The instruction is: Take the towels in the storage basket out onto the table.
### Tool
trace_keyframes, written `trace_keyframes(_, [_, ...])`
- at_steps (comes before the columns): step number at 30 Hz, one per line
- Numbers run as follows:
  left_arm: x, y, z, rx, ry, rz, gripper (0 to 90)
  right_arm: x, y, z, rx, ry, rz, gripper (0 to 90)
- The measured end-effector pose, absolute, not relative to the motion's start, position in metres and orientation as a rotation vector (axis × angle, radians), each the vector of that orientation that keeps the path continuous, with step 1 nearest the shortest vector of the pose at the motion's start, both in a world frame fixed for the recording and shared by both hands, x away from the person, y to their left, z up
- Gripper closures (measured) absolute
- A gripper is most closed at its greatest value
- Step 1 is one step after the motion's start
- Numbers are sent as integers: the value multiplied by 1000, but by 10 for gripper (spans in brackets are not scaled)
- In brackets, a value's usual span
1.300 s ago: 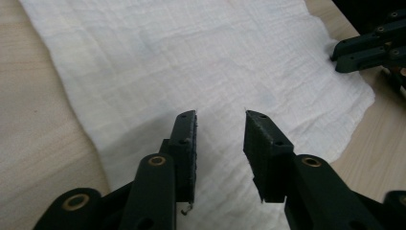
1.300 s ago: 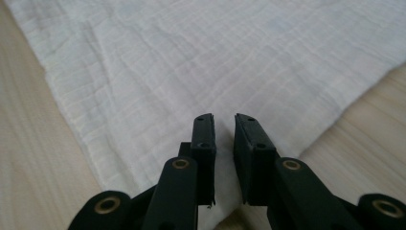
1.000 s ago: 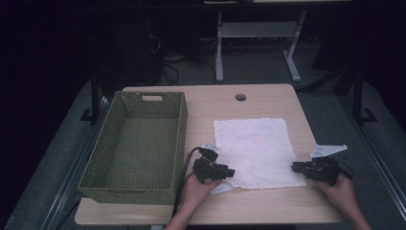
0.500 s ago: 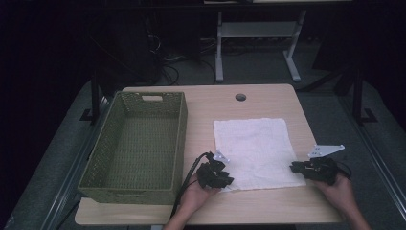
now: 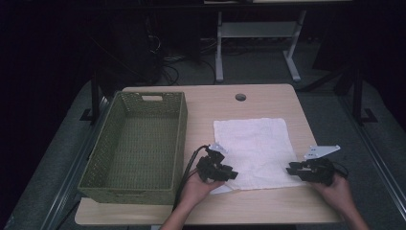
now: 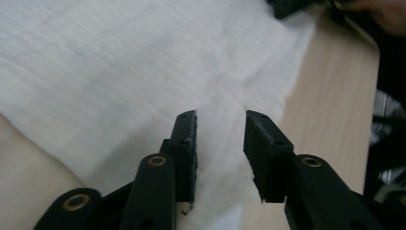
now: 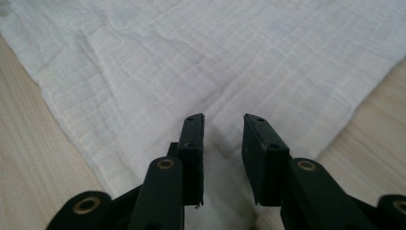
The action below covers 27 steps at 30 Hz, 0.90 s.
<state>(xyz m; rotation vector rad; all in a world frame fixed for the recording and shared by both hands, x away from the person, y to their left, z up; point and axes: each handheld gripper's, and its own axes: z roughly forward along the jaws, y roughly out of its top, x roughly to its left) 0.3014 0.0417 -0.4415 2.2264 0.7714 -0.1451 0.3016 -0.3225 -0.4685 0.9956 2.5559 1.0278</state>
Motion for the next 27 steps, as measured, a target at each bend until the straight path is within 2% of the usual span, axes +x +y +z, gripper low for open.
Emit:
trace_keyframes(10, [285, 43, -456, 2355, 653, -32, 549, 304, -322, -469, 1023, 2553, 1055, 683])
trace_keyframes(13, [283, 40, -458, 2381, 610, 116, 657, 305, -325, -470, 1038, 2549, 1073, 683])
trace_keyframes(15, [283, 37, -457, 2406, 599, 176, 794, 306, -325, -471, 1034, 2545, 1077, 683])
trace_keyframes(16, [283, 36, -456, 2403, 607, 178, 873, 306, -325, -471, 1028, 2544, 1079, 683])
trace_keyframes(17, [285, 35, -455, 2404, 610, 176, 884, 306, -325, -471, 1030, 2540, 1087, 684])
trace_keyframes(23, [303, 34, -438, 2286, 689, -25, 890, 307, -326, -471, 1033, 2537, 1090, 697])
trace_keyframes(27, [324, 38, -427, 2195, 801, -48, 888, 309, -327, -472, 1038, 2536, 1089, 700])
